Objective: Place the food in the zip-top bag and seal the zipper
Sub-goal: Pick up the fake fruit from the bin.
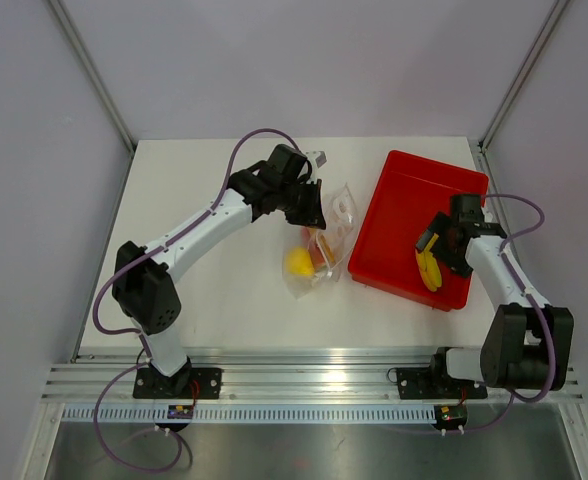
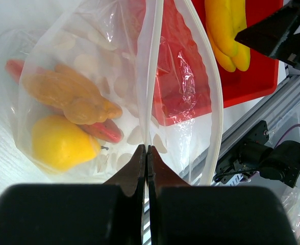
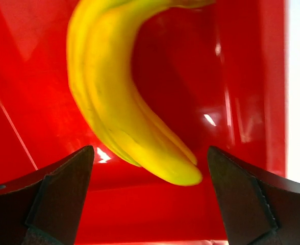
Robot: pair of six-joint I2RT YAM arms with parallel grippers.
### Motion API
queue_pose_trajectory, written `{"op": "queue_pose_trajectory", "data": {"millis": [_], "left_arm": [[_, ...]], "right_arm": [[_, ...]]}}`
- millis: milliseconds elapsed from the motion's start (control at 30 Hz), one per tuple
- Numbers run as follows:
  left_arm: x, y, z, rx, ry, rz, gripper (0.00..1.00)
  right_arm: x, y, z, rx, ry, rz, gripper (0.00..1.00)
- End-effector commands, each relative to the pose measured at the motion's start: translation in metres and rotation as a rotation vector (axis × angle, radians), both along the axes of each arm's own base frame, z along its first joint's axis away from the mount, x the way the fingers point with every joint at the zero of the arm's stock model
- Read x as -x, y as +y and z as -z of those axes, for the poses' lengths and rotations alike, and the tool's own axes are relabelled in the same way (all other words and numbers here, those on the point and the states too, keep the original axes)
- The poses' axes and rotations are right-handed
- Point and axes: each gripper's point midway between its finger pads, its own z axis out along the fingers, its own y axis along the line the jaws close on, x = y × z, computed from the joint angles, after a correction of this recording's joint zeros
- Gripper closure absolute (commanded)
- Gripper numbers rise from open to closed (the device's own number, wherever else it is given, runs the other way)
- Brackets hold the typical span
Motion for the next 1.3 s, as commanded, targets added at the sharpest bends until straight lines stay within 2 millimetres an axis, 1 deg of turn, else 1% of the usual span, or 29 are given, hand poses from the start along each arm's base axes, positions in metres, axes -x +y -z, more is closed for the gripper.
{"op": "queue_pose_trajectory", "data": {"millis": [0,167,267,300,433,467,500,567,600,667,700,767,800,833,867,900,933,967,1000,1067,1100,1133,1167,1233,1267], "left_arm": [[-0.001,-0.008,-0.015,0.047,-0.029,0.018,1.00],[-0.002,-0.009,-0.017,0.044,-0.033,0.013,1.00],[-0.002,-0.011,-0.019,0.046,-0.033,0.014,1.00],[-0.001,-0.012,-0.019,0.044,-0.030,0.015,1.00],[0.001,-0.013,-0.019,0.042,-0.030,0.020,1.00],[0.002,-0.014,-0.019,0.041,-0.029,0.022,1.00],[0.003,-0.013,-0.019,0.040,-0.031,0.024,1.00],[0.002,-0.012,-0.019,0.034,-0.034,0.024,1.00],[0.002,-0.012,-0.019,0.034,-0.034,0.024,1.00],[0.002,-0.012,-0.019,0.032,-0.035,0.026,1.00],[0.003,-0.012,-0.019,0.035,-0.034,0.028,1.00],[0.002,-0.013,-0.020,0.039,-0.035,0.027,1.00],[0.002,-0.013,-0.020,0.040,-0.033,0.025,1.00],[0.003,-0.014,-0.020,0.044,-0.032,0.026,1.00],[0.003,-0.014,-0.022,0.050,-0.035,0.025,1.00],[0.003,-0.014,-0.022,0.050,-0.035,0.025,1.00],[0.003,-0.014,-0.022,0.050,-0.036,0.026,1.00],[0.003,-0.014,-0.021,0.048,-0.036,0.025,1.00],[0.003,-0.014,-0.021,0.048,-0.036,0.025,1.00],[0.003,-0.014,-0.021,0.049,-0.037,0.025,1.00],[0.003,-0.014,-0.021,0.049,-0.035,0.026,1.00],[0.004,-0.014,-0.021,0.050,-0.035,0.025,1.00],[0.003,-0.014,-0.021,0.051,-0.036,0.025,1.00],[0.004,-0.014,-0.020,0.051,-0.034,0.024,1.00],[0.004,-0.014,-0.020,0.054,-0.036,0.025,1.00]], "right_arm": [[-0.039,0.013,-0.015,-0.058,-0.131,-0.062,0.01],[-0.051,0.011,-0.015,-0.043,-0.136,-0.071,0.04],[-0.064,0.003,-0.017,-0.013,-0.135,-0.051,0.05],[-0.071,0.001,-0.016,-0.010,-0.130,-0.046,0.05],[-0.086,-0.003,-0.005,0.004,-0.085,-0.036,0.13],[-0.088,-0.005,-0.002,0.012,-0.075,-0.029,0.21],[-0.091,-0.006,0.003,0.012,-0.057,-0.026,0.24],[-0.094,-0.004,0.005,0.008,-0.050,-0.037,0.32],[-0.097,-0.004,0.005,0.005,-0.050,-0.042,0.40],[-0.097,-0.002,0.001,-0.001,-0.058,-0.047,0.50],[-0.097,-0.001,-0.007,-0.003,-0.079,-0.054,0.63],[-0.094,0.001,-0.015,-0.006,-0.095,-0.068,0.75],[-0.092,0.001,-0.026,-0.003,-0.115,-0.069,0.82],[-0.090,0.001,-0.032,-0.002,-0.125,-0.076,0.94],[-0.088,0.002,-0.038,-0.004,-0.134,-0.082,0.98],[-0.083,0.004,-0.049,-0.006,-0.160,-0.087,1.00],[-0.082,0.004,-0.057,-0.005,-0.178,-0.095,1.00],[-0.079,0.009,-0.064,-0.022,-0.197,-0.112,1.00],[-0.075,0.012,-0.081,-0.028,-0.248,-0.124,1.00],[-0.070,0.019,-0.098,-0.056,-0.299,-0.152,1.00],[-0.065,0.025,-0.115,-0.073,-0.352,-0.166,1.00],[-0.062,0.028,-0.125,-0.082,-0.382,-0.180,1.00],[-0.055,0.035,-0.143,-0.103,-0.440,-0.208,1.00],[-0.051,0.043,-0.162,-0.114,-0.508,-0.235,1.00],[-0.044,0.047,-0.176,-0.118,-0.560,-0.252,1.00]]}}
